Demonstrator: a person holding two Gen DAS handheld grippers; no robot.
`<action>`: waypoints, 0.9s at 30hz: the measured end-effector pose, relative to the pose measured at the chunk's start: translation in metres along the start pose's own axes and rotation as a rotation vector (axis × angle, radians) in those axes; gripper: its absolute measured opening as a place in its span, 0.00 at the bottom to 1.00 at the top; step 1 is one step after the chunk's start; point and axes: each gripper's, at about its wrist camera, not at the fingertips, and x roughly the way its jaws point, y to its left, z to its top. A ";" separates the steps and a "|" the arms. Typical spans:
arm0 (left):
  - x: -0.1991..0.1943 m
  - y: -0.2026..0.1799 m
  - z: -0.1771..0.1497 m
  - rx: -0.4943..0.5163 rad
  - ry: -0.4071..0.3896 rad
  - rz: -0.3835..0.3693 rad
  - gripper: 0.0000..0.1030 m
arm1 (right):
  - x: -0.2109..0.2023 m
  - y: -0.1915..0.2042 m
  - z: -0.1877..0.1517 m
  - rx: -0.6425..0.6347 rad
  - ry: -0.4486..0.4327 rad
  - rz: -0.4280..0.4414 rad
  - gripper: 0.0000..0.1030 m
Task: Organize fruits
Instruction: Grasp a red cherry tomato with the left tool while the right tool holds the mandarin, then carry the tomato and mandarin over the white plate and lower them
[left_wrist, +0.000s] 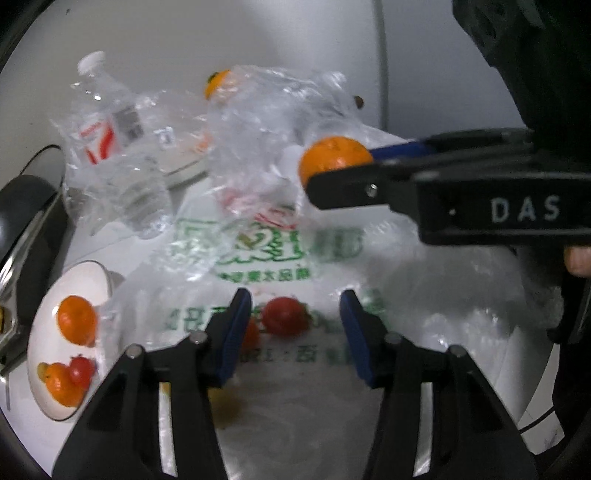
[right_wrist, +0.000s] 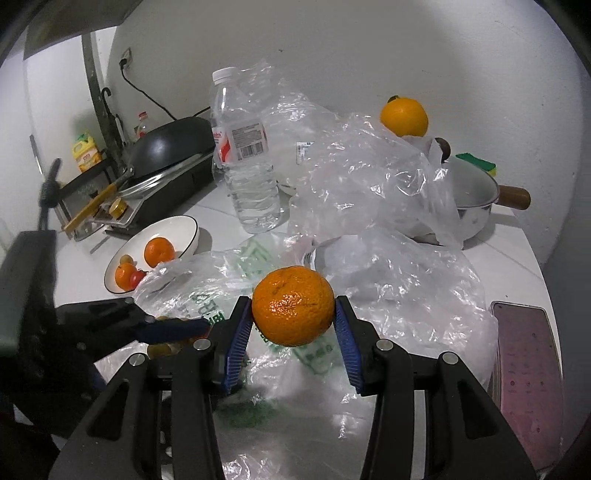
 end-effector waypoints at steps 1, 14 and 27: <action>0.004 -0.002 0.000 0.011 0.012 0.004 0.47 | -0.001 0.000 -0.001 -0.001 -0.001 0.001 0.46; 0.018 -0.004 0.001 0.023 0.054 0.000 0.27 | -0.013 -0.008 -0.003 0.014 -0.024 -0.022 0.46; -0.023 0.019 0.006 -0.038 -0.056 -0.014 0.27 | -0.013 0.014 0.007 -0.028 -0.019 -0.037 0.46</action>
